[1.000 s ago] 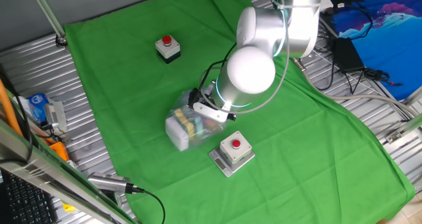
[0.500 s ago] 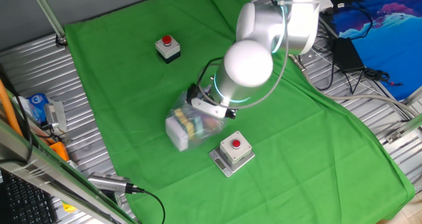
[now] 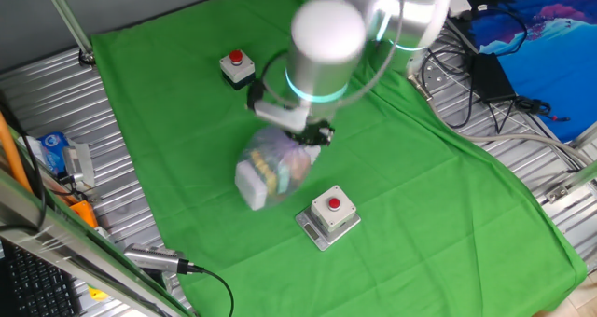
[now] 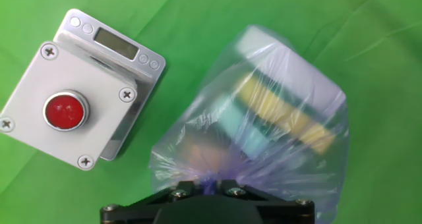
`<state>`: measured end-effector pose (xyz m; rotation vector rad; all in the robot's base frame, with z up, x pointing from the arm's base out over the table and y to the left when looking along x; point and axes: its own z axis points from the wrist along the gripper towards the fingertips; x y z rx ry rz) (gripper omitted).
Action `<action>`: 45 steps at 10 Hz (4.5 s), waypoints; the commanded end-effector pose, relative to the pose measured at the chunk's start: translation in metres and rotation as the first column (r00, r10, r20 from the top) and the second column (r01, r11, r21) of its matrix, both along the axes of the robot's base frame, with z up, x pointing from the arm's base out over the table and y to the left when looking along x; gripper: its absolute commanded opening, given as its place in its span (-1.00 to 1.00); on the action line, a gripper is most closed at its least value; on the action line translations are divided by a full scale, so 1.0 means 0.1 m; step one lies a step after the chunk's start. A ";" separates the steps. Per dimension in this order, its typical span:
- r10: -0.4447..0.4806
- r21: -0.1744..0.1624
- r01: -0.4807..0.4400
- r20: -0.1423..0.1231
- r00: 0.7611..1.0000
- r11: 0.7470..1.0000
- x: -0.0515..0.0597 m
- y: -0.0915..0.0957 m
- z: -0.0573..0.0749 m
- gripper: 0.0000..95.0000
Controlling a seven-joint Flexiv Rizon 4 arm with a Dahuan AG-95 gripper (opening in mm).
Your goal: Pick up a bag of things
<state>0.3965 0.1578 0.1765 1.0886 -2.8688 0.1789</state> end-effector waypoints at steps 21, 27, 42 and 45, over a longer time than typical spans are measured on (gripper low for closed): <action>0.057 0.118 -0.050 -0.062 0.996 0.992 -0.18 -0.11 1.36 -1.00; 0.103 0.133 -0.093 -0.071 0.992 0.987 -0.06 0.03 1.53 -1.00; 0.013 0.125 -0.014 0.010 1.000 0.992 -0.02 0.05 1.55 -1.00; 0.005 0.121 -0.007 0.015 1.000 0.993 -0.05 0.06 1.51 -1.00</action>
